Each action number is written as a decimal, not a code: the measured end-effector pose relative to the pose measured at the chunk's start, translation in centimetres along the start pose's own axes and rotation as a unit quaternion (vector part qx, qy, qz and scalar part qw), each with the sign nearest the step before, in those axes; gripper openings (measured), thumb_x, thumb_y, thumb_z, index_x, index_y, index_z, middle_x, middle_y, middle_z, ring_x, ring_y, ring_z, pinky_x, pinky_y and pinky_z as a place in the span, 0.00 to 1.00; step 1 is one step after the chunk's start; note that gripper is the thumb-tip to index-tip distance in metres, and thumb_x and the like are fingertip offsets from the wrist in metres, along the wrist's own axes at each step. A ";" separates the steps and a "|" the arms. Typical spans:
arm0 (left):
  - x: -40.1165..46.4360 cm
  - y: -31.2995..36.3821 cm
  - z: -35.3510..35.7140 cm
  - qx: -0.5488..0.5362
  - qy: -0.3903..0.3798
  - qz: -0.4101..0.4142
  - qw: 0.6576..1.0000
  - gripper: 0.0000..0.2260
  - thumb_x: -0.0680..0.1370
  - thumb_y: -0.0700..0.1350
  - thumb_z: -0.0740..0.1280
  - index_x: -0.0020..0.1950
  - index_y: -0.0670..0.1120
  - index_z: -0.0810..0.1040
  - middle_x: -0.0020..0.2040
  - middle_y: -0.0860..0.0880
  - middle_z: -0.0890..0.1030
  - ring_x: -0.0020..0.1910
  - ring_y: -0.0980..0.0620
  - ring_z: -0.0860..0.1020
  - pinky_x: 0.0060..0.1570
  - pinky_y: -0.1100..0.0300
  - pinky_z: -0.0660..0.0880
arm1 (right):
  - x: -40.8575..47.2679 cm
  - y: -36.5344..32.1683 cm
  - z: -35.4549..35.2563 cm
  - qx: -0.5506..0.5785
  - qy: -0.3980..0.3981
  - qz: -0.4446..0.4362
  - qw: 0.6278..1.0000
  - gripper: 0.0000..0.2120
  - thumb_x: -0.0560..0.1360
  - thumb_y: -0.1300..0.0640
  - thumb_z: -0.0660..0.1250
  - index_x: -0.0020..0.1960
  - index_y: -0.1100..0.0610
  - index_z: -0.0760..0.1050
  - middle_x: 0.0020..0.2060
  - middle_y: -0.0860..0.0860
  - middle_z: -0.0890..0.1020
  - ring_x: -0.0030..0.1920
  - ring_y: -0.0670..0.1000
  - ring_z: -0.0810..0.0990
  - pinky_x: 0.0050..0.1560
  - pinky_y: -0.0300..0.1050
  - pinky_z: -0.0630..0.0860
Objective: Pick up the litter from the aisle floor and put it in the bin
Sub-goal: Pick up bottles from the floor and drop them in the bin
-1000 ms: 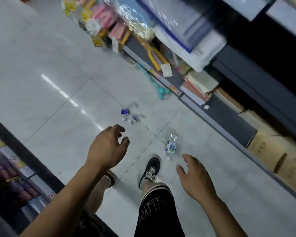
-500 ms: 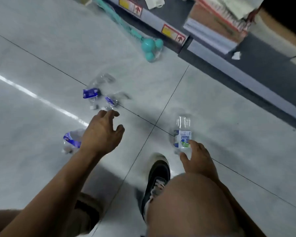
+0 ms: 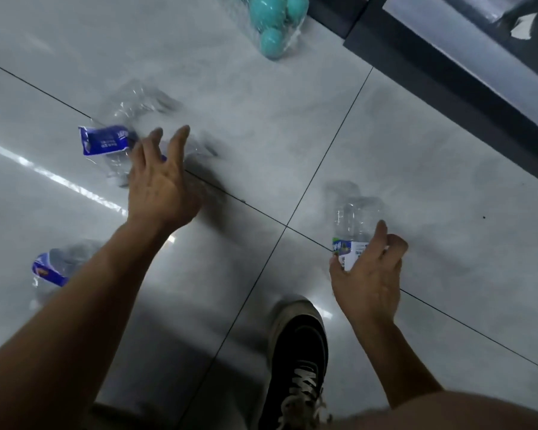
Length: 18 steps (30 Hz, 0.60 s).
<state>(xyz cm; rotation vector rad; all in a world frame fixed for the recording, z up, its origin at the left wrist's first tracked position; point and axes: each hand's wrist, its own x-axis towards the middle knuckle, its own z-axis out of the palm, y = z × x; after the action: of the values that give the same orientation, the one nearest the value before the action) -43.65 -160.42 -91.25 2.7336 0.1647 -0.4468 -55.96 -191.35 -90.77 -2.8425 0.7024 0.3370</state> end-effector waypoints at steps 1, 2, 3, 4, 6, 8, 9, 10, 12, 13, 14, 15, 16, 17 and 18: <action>0.1 0.0 0.1 0.001 0.001 -0.003 1.000 0.42 0.72 0.42 0.73 0.81 0.50 0.55 0.78 0.36 0.57 0.74 0.33 0.59 0.70 0.38 0.63 | -0.1 -0.2 0.0 0.007 -0.006 0.000 1.000 0.47 0.69 0.48 0.76 0.78 0.54 0.52 0.66 0.58 0.61 0.58 0.61 0.74 0.46 0.56 0.83; 0.2 0.0 0.2 0.000 0.002 -0.010 1.000 0.42 0.71 0.41 0.72 0.81 0.50 0.55 0.77 0.37 0.59 0.74 0.34 0.59 0.70 0.38 0.64 | -0.3 -0.4 0.1 0.006 -0.011 -0.001 1.000 0.47 0.69 0.48 0.76 0.78 0.53 0.52 0.66 0.58 0.60 0.57 0.60 0.75 0.43 0.55 0.84; 0.3 0.1 0.4 -0.003 0.003 -0.020 1.000 0.42 0.71 0.40 0.72 0.81 0.50 0.55 0.76 0.37 0.60 0.73 0.34 0.61 0.69 0.38 0.65 | -0.3 -0.6 0.2 0.003 -0.014 -0.003 1.000 0.46 0.69 0.48 0.76 0.78 0.51 0.52 0.67 0.59 0.60 0.56 0.60 0.75 0.41 0.53 0.83; 0.5 0.2 0.5 -0.009 0.006 -0.030 0.999 0.41 0.71 0.40 0.72 0.80 0.50 0.56 0.75 0.37 0.62 0.71 0.34 0.62 0.67 0.38 0.66 | -0.3 -0.7 0.3 0.003 -0.014 -0.003 1.000 0.46 0.69 0.48 0.76 0.78 0.50 0.52 0.67 0.59 0.60 0.57 0.60 0.75 0.40 0.53 0.83; 0.8 0.2 0.9 -0.007 0.016 -0.043 0.999 0.37 0.72 0.42 0.71 0.79 0.49 0.60 0.70 0.36 0.67 0.67 0.33 0.66 0.63 0.39 0.68 | -0.3 -0.6 0.7 0.016 -0.016 -0.007 1.000 0.46 0.70 0.47 0.76 0.78 0.47 0.51 0.67 0.59 0.63 0.60 0.60 0.73 0.42 0.53 0.82; 1.0 0.1 1.6 0.013 0.015 -0.042 0.999 0.31 0.74 0.44 0.70 0.76 0.47 0.65 0.65 0.36 0.72 0.63 0.33 0.69 0.58 0.41 0.70 | -0.2 -0.5 1.0 0.034 -0.022 -0.008 0.999 0.47 0.70 0.47 0.76 0.78 0.46 0.49 0.65 0.59 0.66 0.60 0.59 0.73 0.43 0.53 0.81; 1.0 0.1 2.0 0.015 0.012 -0.042 0.999 0.27 0.75 0.46 0.70 0.73 0.45 0.68 0.63 0.36 0.74 0.61 0.34 0.70 0.57 0.42 0.71 | -0.1 -0.5 1.0 0.038 -0.025 -0.006 0.999 0.47 0.70 0.47 0.76 0.78 0.45 0.49 0.65 0.58 0.66 0.60 0.59 0.74 0.43 0.53 0.81; 0.9 0.1 2.3 0.009 0.010 -0.046 0.999 0.23 0.76 0.47 0.70 0.69 0.44 0.71 0.60 0.37 0.76 0.59 0.34 0.70 0.55 0.42 0.72 | -0.1 -0.4 1.0 0.039 -0.029 -0.006 0.999 0.47 0.70 0.47 0.76 0.78 0.45 0.48 0.65 0.58 0.66 0.59 0.59 0.74 0.43 0.53 0.82; 0.5 0.1 2.6 -0.019 0.010 -0.066 0.998 0.18 0.76 0.49 0.70 0.62 0.43 0.74 0.56 0.39 0.78 0.57 0.36 0.71 0.50 0.44 0.73 | -0.1 -0.4 0.6 0.040 -0.036 -0.022 0.998 0.46 0.71 0.47 0.75 0.78 0.45 0.48 0.65 0.58 0.66 0.58 0.59 0.75 0.43 0.53 0.82; 0.2 0.2 2.6 -0.033 0.013 -0.076 0.996 0.17 0.76 0.49 0.70 0.60 0.42 0.75 0.54 0.39 0.78 0.56 0.36 0.72 0.48 0.45 0.73 | -0.2 -0.5 0.2 0.040 -0.038 -0.037 0.998 0.46 0.71 0.47 0.75 0.79 0.45 0.49 0.65 0.57 0.66 0.59 0.59 0.75 0.43 0.54 0.82; -0.3 0.2 2.5 -0.045 0.018 -0.084 0.995 0.16 0.75 0.50 0.70 0.58 0.42 0.75 0.53 0.40 0.79 0.55 0.36 0.72 0.46 0.46 0.72 | -0.3 -0.6 -0.2 0.039 -0.036 -0.051 0.997 0.45 0.72 0.47 0.74 0.79 0.45 0.49 0.65 0.57 0.67 0.59 0.58 0.75 0.43 0.54 0.82; -0.8 0.3 2.1 -0.054 0.019 -0.089 0.994 0.16 0.75 0.50 0.69 0.58 0.42 0.75 0.52 0.40 0.79 0.54 0.36 0.73 0.45 0.46 0.72 | -0.4 -0.7 -0.8 0.039 -0.033 -0.061 0.997 0.44 0.72 0.47 0.74 0.79 0.46 0.50 0.64 0.56 0.67 0.59 0.58 0.75 0.43 0.53 0.82; -1.4 0.3 1.7 -0.062 0.018 -0.092 0.994 0.16 0.75 0.50 0.69 0.58 0.42 0.75 0.52 0.40 0.79 0.54 0.37 0.73 0.46 0.46 0.72 | -0.5 -1.0 -1.6 0.041 -0.028 -0.067 0.997 0.43 0.72 0.46 0.73 0.78 0.46 0.50 0.64 0.55 0.67 0.59 0.58 0.75 0.43 0.52 0.81; -2.0 0.4 1.0 -0.068 0.017 -0.091 0.993 0.16 0.75 0.49 0.70 0.58 0.43 0.75 0.52 0.40 0.79 0.53 0.37 0.73 0.46 0.46 0.73 | -0.8 -1.3 -2.5 0.043 -0.023 -0.071 0.996 0.43 0.73 0.46 0.73 0.78 0.45 0.51 0.64 0.54 0.67 0.58 0.58 0.75 0.42 0.50 0.79; -2.8 0.5 0.3 -0.074 0.014 -0.088 0.993 0.16 0.74 0.49 0.70 0.58 0.43 0.75 0.51 0.40 0.79 0.52 0.38 0.74 0.47 0.46 0.74 | -1.1 -1.7 -3.5 0.043 -0.019 -0.076 0.996 0.42 0.72 0.45 0.72 0.78 0.45 0.51 0.63 0.53 0.67 0.58 0.57 0.75 0.41 0.48 0.77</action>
<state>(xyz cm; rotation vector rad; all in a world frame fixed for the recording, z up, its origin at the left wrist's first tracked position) -46.28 -161.10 -90.42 2.5906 0.4313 -0.4260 -55.55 -190.27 -86.88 -2.7785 0.4785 0.3266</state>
